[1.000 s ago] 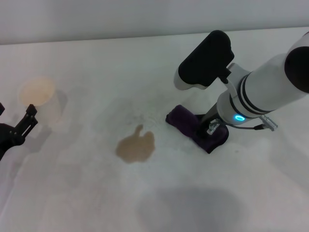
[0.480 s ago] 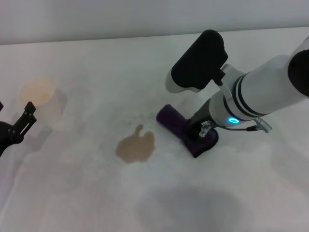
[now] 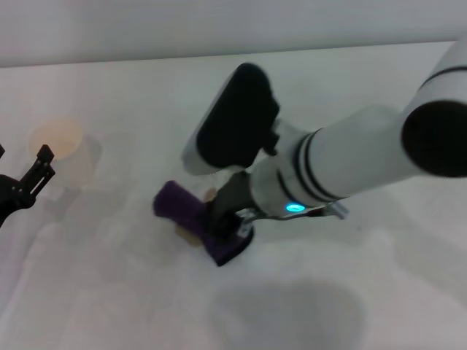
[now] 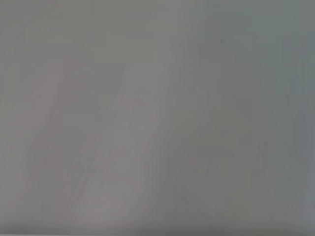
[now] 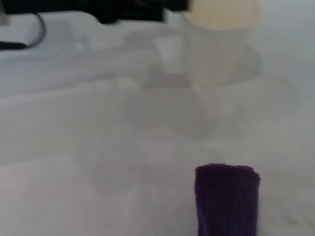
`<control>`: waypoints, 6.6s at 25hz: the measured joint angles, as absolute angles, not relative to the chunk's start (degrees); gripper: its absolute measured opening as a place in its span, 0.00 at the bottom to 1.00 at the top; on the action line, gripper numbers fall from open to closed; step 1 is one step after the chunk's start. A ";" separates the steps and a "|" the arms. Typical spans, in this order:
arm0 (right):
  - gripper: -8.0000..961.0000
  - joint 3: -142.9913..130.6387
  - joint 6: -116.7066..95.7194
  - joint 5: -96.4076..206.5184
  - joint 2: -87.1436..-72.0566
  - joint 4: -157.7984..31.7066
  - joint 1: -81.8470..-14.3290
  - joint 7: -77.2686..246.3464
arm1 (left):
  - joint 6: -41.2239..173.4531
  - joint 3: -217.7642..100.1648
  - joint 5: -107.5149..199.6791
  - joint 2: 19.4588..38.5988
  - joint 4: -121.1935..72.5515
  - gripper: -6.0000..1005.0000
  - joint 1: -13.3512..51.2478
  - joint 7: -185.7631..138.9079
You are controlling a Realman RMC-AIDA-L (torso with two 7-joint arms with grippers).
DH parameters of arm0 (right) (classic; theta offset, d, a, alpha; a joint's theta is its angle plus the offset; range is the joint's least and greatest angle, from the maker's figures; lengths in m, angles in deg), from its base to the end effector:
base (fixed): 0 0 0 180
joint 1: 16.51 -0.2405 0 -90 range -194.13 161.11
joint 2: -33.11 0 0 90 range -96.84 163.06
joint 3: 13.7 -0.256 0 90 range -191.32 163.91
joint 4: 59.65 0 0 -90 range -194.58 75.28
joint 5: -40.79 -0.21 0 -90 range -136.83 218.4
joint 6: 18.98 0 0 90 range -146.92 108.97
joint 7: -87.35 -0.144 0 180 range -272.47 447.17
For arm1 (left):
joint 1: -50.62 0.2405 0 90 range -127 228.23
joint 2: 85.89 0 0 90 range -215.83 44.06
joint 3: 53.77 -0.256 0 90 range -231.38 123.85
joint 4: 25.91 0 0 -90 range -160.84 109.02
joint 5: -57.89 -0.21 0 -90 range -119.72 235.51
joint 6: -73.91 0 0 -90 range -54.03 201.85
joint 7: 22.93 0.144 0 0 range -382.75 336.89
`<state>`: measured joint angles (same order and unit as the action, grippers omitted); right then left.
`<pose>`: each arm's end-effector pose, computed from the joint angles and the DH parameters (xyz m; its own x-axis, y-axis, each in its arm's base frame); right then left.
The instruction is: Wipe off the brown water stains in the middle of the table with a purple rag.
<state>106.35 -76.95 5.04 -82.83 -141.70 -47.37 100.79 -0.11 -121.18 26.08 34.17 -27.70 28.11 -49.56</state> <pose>0.1285 0.3073 -0.1088 0.8928 -0.4331 0.1242 -0.3553 -0.8463 -0.3970 -0.3459 0.2834 -0.0364 0.6144 0.1127 0.7809 0.7652 -0.3267 -0.5548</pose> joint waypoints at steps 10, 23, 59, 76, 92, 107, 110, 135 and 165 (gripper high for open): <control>0.11 110.50 -65.79 -6.71 -83.08 -126.49 -52.50 105.36 | -0.11 -121.18 26.08 34.23 -27.40 0.88 26.91 -49.56; 0.10 100.54 -61.06 -4.93 -82.62 -114.73 -54.38 106.38 | -0.09 -121.18 26.07 34.26 -27.35 0.88 26.71 -49.56; 0.11 98.95 -64.34 -9.31 -82.43 -113.47 -58.01 111.88 | 0.46 -121.18 26.08 34.17 -27.06 0.88 26.15 -51.06; 0.12 81.25 -69.09 -10.89 -82.20 -123.75 -39.83 122.27 | 0.17 -121.18 26.08 33.95 -26.94 0.88 25.99 -50.74; 0.70 71.79 -67.89 -51.93 -82.21 -112.36 -37.36 157.40 | 0.08 -121.18 26.98 33.81 -26.14 0.88 26.51 -50.83; 0.91 53.35 -96.04 -104.19 -83.08 -66.00 -38.85 227.04 | 0.08 -121.18 27.84 33.88 -25.52 0.88 25.50 -50.60; 0.91 48.40 -96.07 -104.91 -83.12 -60.90 -38.97 234.52 | -0.65 -121.18 29.96 34.11 -25.52 0.88 25.74 -50.59; 0.91 46.29 -105.59 -104.42 -83.08 -56.72 -37.54 236.06 | 1.17 -121.18 32.10 34.35 -26.88 0.88 24.76 -51.05; 0.91 42.72 -91.91 -104.76 -83.04 -57.62 -38.78 245.29 | 3.48 -121.18 34.98 34.39 -26.85 0.88 23.57 -51.22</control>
